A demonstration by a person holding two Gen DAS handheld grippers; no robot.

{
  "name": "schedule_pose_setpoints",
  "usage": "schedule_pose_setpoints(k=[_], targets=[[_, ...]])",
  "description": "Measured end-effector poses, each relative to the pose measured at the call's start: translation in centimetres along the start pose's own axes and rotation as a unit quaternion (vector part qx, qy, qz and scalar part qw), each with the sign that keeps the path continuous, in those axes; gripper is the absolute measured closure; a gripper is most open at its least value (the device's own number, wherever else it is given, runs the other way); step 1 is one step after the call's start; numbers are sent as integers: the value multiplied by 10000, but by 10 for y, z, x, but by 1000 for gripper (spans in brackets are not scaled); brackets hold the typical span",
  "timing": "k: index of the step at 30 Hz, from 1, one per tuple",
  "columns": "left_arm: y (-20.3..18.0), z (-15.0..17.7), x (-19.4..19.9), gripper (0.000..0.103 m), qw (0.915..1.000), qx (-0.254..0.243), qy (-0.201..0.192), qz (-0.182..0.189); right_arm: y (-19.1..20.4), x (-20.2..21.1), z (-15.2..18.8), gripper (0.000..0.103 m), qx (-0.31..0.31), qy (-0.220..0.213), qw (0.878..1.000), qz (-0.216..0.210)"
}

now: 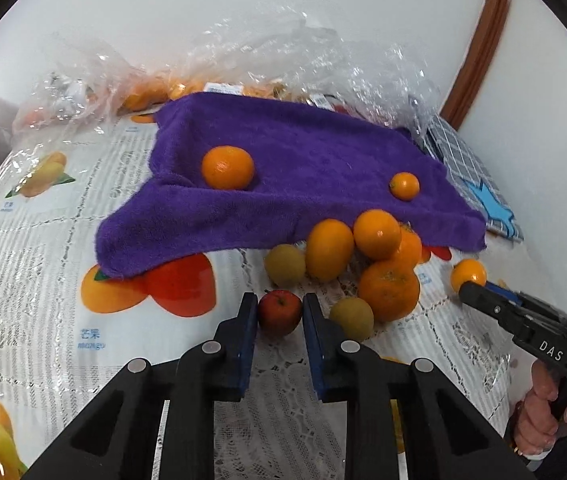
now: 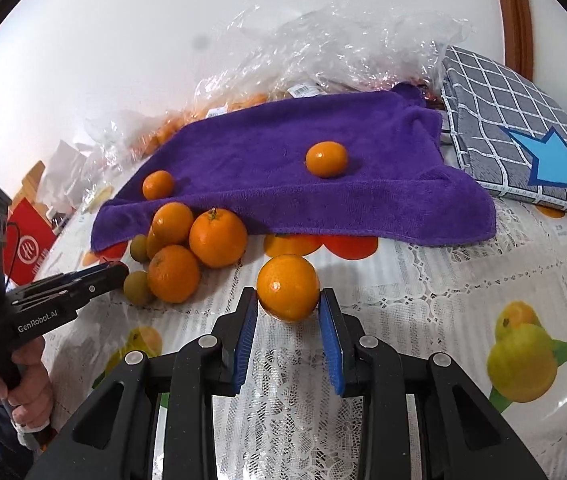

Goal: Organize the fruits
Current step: 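Grasp and lift an orange with the right gripper while the left gripper grasps the red apple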

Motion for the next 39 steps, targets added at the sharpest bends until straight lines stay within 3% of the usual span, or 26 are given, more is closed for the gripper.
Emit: schedule_pose_setpoints(k=[18,39], targets=[[14,-13,20,81,9973,324,-633,-184,-5,11,0,72,-140,-245,9996,42],[30,-20,40,81,9920,756,-1014,-14,-18,18,4,72,-500,-230,9983,165]])
Point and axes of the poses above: each gripper's, at about its wrist camera, not at the fingertips, and x roughly against the way its jaws point, y to its left, z to its underside, the point moved 7 cm from there along -x, roughly the way its jaws point, and after that the axes turned 1 degree about -z, right-handed, at the moved point
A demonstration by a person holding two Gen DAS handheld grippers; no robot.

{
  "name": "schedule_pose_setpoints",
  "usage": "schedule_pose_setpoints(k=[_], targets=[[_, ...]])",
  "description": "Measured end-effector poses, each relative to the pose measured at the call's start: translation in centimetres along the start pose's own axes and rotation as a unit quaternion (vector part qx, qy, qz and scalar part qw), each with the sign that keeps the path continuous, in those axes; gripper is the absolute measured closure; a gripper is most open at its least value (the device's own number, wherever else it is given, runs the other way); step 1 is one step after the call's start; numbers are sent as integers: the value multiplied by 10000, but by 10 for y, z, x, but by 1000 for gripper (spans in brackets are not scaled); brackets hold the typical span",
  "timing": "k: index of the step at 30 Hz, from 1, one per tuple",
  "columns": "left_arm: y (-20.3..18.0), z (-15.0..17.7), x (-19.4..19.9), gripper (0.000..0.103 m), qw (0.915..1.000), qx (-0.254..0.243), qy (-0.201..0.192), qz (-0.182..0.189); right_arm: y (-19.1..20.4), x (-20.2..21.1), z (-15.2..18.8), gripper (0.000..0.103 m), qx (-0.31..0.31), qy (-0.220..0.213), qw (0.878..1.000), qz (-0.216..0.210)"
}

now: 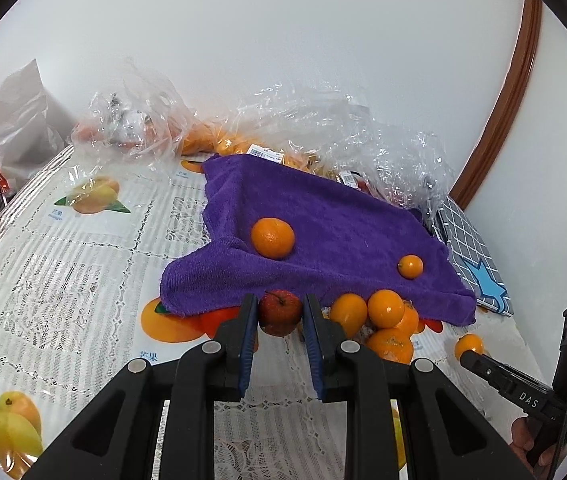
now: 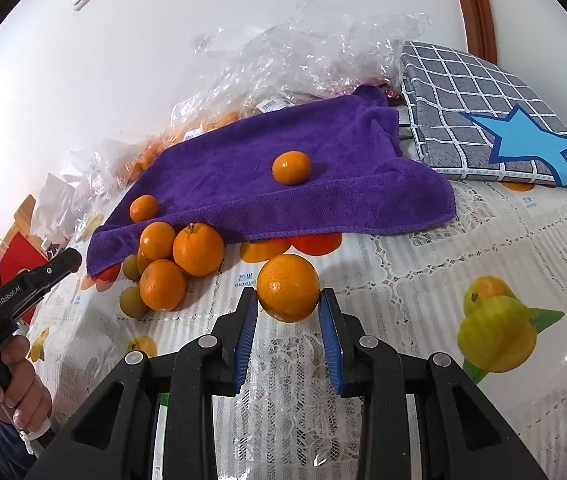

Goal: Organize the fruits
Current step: 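Grasp and lift an orange with the right gripper while the left gripper grasps the red apple, then place the orange on the towel beside the mandarin while the left gripper sets the apple on the towel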

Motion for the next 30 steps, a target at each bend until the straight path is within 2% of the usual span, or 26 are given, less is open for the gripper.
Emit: schedule_pose_setpoints(k=[10,16,19,30], targets=[[8,-5,1,81,9997,224,-11,70,6,10,-13,72,139,-88,9998,98],[10,-15,2,81,9997,223,-57,-33,12,22,-31,72,258,-271,9993,71],[8,-25,2,81,9998,158,-78,-123,15,25,-40,72,330,-356,9988,52],[-17,-73,-13,81,9995,-83,-291,-81,18,14,-77,72,476,-530,9975,-22]])
Point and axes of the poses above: each gripper's, at about its wrist camera, not at the fingertips, and x roughly against the way its jaws point, y to its left, z to its underside, the point moved 7 cm from there along -x, roughly the way its jaws point, and after that the axes turned 1 degree about -z, right-handed, at the moved point
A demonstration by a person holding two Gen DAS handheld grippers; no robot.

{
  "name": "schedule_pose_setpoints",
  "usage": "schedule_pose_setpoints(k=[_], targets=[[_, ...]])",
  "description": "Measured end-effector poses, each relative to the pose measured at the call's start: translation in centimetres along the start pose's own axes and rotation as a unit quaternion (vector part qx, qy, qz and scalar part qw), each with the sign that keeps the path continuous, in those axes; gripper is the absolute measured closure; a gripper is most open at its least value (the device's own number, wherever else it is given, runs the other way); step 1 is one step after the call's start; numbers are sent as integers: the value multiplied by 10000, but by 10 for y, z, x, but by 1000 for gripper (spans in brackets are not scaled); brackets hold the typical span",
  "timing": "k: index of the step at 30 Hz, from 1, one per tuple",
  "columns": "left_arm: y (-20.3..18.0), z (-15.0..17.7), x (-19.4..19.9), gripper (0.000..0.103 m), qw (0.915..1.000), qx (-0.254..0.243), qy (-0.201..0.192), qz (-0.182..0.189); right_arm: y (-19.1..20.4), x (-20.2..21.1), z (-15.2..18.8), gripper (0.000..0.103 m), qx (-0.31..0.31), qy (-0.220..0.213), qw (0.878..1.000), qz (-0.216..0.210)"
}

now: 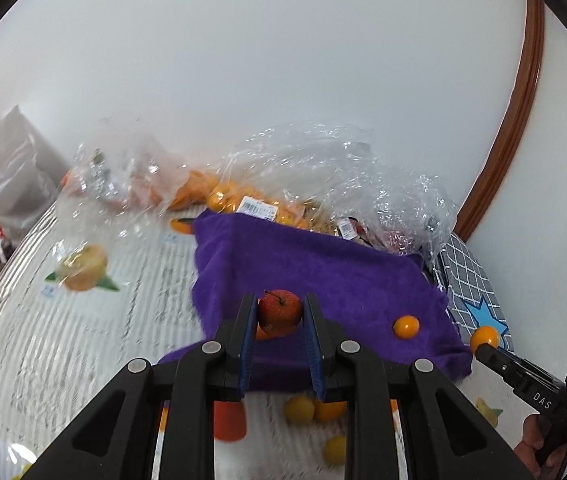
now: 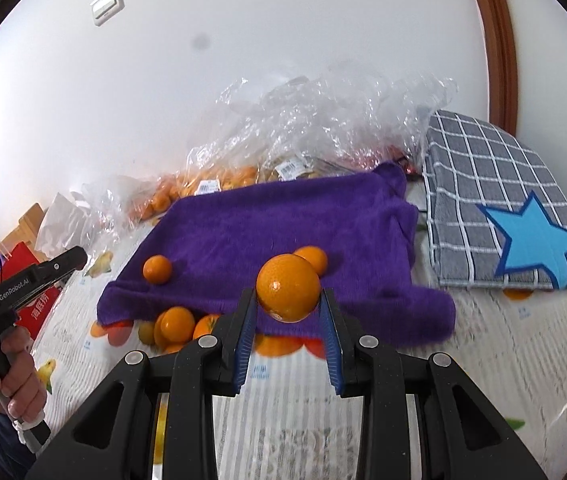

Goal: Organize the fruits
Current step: 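Place the orange on the towel beside the mandarin while the left gripper sets the apple on the towel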

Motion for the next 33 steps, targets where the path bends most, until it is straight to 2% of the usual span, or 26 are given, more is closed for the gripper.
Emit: schedule_pose_setpoints(k=[10,15,22,29,33], targets=[[-4,-13,-35,81,9995,253,171,109,-3,-19,-35,72,252,-177,9995,67],[13,-6,-48,81,9993,298,224,65,-8,-34,-42,72,225,-162,9996,24],[22,6,-64,81,9982,368,431,178,-20,-60,-27,72,57,92,9999,-36],[-12,18,-69,81,9966,31,617,552,-29,-70,-16,72,132,309,9993,178],[-26,30,-76,81,9949,-172,799,584,-33,-73,-9,72,116,442,9987,223]])
Point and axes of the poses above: each gripper's, at about its wrist camera, not at the fingertips, and x roughly against the way its jaws point, y to its left, z to its underside, the point moved 7 cm from there along -x, roughly the way its jaws point, and after that the axes turned 1 degree about -z, right-handed, at the moved point
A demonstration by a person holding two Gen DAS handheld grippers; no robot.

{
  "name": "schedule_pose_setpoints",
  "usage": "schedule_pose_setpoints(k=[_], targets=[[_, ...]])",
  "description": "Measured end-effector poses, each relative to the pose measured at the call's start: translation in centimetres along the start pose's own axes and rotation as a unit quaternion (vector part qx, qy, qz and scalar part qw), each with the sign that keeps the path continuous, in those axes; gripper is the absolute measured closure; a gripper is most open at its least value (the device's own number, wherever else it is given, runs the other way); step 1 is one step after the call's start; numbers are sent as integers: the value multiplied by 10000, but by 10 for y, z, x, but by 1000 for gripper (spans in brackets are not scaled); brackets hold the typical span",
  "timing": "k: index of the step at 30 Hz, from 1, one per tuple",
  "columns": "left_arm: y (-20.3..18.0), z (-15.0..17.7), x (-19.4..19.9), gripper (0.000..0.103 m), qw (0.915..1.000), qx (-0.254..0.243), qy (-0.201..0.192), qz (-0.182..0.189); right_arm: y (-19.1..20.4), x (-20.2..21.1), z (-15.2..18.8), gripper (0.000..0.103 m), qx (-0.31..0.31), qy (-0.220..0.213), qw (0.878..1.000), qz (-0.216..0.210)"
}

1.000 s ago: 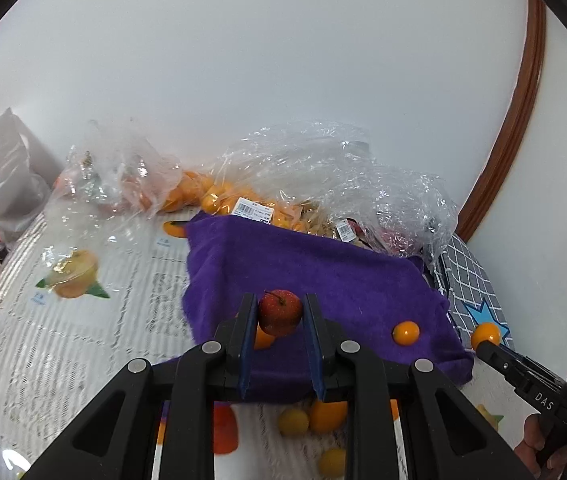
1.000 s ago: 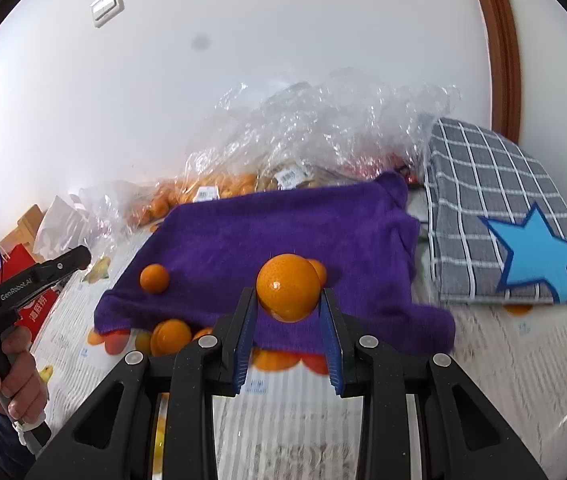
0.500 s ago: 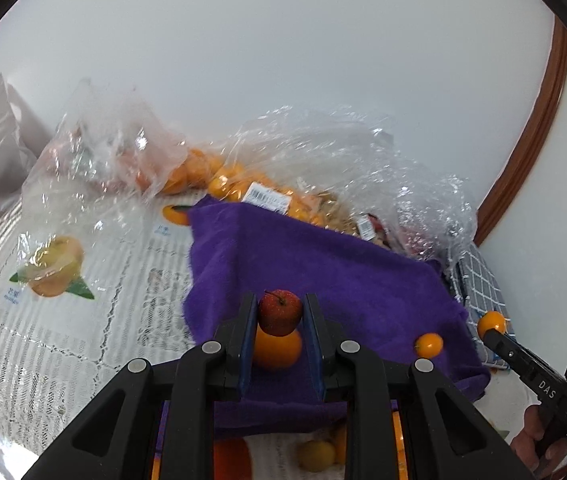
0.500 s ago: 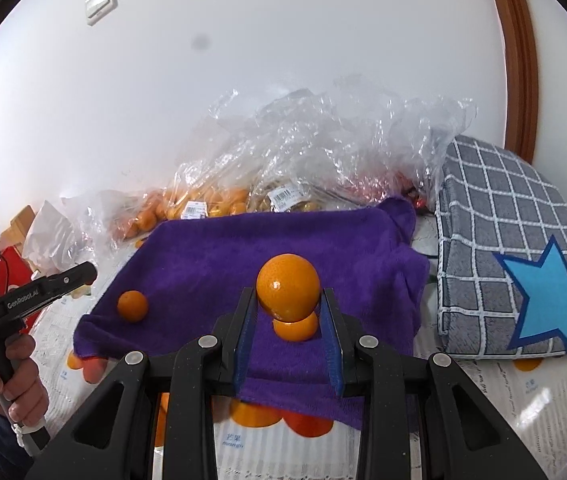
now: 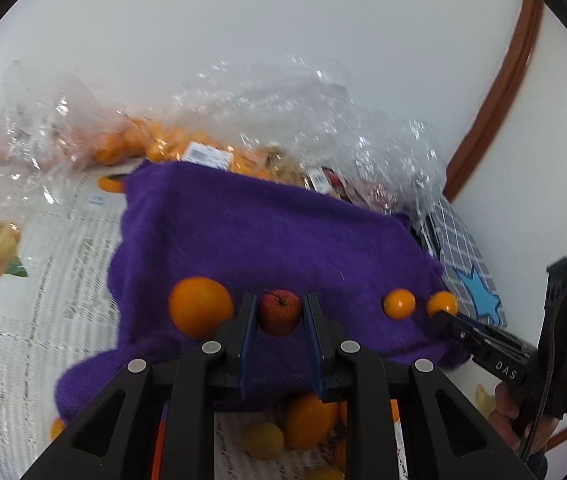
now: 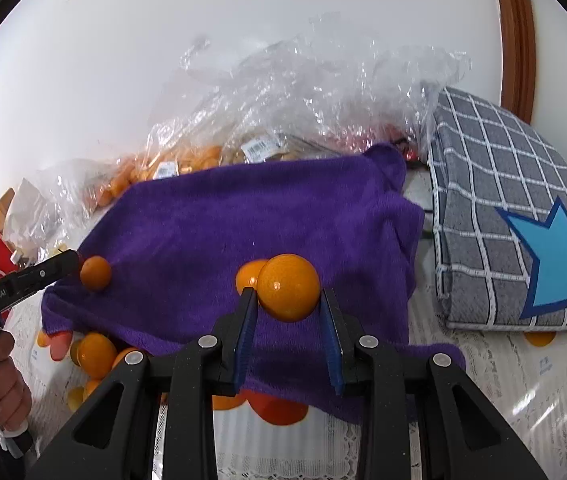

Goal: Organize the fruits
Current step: 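Place the orange on the towel beside the mandarin while the left gripper sets the apple on the towel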

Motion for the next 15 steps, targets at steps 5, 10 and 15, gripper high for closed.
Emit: schedule_pose_setpoints(k=[5,10,15], targets=[[-4,9,-10,81,9997,-96,200,-91,3,-10,5,71,87,193,9998,44],[0,14,-17,81,9993,-21,367,-114,3,-12,6,71,135,202,9997,78],[-3,15,-17,81,9992,-158,312,-217,1,-12,6,72,75,203,9997,60]])
Point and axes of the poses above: each gripper's, at about its wrist camera, not at the fingertips, and x roughly against the way its jaws point, y to its left, z to its underside, the point moved 7 cm from there along -x, roughly the way its jaws point, and after that the axes turned 1 degree about -z, right-handed, at the moved point
